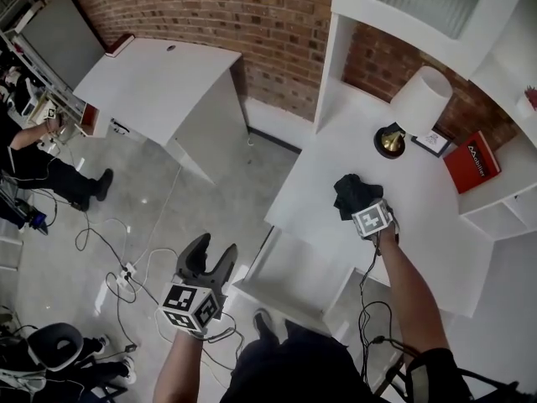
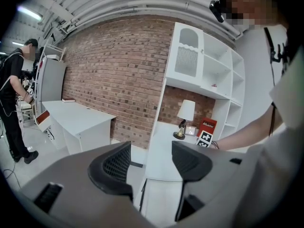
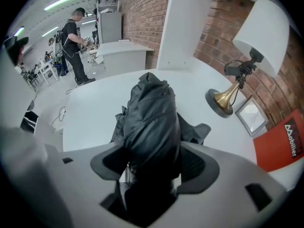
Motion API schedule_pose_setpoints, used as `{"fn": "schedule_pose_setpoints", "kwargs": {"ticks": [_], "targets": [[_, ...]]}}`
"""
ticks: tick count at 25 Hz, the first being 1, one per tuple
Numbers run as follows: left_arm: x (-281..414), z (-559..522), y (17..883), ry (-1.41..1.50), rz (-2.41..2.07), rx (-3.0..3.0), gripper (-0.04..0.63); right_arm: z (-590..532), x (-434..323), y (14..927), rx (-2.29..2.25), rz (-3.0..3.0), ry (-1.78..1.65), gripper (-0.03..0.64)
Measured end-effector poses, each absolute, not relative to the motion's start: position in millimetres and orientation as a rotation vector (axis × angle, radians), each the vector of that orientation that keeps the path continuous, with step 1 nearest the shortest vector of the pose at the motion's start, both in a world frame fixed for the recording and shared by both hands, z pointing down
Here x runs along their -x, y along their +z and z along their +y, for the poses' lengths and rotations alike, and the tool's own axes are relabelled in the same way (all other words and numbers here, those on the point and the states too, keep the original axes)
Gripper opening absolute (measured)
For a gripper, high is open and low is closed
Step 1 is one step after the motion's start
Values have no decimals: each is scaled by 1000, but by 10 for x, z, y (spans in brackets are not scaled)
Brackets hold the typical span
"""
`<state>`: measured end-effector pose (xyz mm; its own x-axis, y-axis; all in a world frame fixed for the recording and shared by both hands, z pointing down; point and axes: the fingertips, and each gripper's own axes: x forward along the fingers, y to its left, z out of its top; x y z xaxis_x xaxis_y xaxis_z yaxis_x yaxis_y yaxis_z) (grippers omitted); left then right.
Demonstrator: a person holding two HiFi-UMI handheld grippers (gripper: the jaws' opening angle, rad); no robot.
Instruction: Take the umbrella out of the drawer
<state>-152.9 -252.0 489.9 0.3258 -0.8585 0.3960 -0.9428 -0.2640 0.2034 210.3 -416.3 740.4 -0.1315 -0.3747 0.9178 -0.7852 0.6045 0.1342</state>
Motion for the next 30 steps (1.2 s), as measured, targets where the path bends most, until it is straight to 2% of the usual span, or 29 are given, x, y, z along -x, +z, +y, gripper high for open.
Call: {"fn": "schedule_pose_setpoints", "kwargs": {"ticks": [6, 12, 20, 30], "targets": [[1572, -2482, 4778, 266, -1587, -2251, 265, -4198, -2040, 6796, -1124, -1912, 373, 281], [1662, -2495, 4532, 237, -1596, -2334, 265, -4074, -1896, 5584, -1448, -2115, 206, 163], [1808, -2463, 3986, 135, -1631, -2453, 261, -3458, -1457, 4128, -1597, -2384, 73, 131], [2109, -2307, 3171, 4, -1860, -2507, 156, -2696, -1015, 2983, -1746, -2514, -224, 76]]}}
